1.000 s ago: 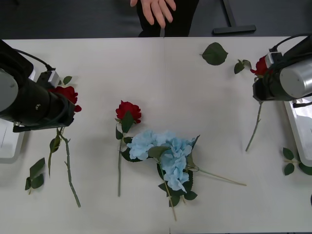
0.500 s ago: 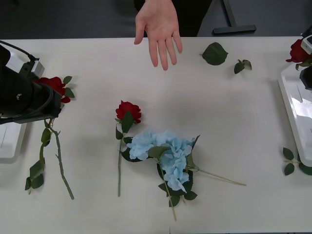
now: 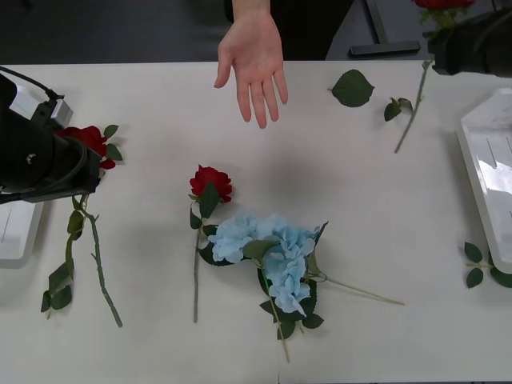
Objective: Place the red flowers into the right box and the blue flowers into the left box. If a person shows an open palm, hand one flower to the person first, then continue sorting.
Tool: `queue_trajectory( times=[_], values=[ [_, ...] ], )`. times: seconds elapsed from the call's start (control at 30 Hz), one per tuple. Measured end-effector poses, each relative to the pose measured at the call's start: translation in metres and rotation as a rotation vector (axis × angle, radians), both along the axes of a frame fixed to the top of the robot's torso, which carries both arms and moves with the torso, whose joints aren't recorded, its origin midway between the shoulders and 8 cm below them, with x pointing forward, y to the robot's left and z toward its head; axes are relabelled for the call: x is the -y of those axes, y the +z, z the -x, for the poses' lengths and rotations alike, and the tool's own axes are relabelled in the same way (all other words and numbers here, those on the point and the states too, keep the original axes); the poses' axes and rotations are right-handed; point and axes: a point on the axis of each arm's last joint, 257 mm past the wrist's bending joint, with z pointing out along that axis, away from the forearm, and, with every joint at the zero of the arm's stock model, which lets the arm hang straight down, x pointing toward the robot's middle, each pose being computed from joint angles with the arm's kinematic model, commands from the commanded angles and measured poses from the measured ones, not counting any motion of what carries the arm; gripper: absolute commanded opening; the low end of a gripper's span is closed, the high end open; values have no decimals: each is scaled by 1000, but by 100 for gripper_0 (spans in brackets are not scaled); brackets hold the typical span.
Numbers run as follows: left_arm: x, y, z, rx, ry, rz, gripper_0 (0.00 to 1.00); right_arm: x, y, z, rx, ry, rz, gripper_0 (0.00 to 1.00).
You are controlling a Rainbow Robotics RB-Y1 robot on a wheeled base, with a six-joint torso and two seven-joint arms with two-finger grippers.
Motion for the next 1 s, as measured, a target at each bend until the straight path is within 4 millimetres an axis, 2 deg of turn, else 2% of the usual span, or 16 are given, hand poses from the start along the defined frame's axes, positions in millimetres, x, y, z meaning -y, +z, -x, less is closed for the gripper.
queue_trajectory(
  times=[0.13, 0.3, 0.47, 0.6, 0.7, 1.0],
  values=[
    [0, 0, 0, 0, 1, -1, 0, -61, 64, -7, 194, 128, -100, 0],
    [0, 0, 0, 1, 1, -1, 0, -118, 133, 3, 359, 256, -206, 0],
    [0, 0, 0, 1, 1, -1, 0, -164, 184, 18, 505, 356, -241, 0],
    [0, 0, 0, 1, 1, -1, 0, -190, 212, 27, 557, 390, -295, 0],
    [0, 0, 0, 1, 1, -1, 0, -204, 223, 33, 575, 414, -314, 0],
    [0, 0, 0, 1, 1, -1, 0, -209, 231, 35, 593, 418, -346, 0]
  ],
)
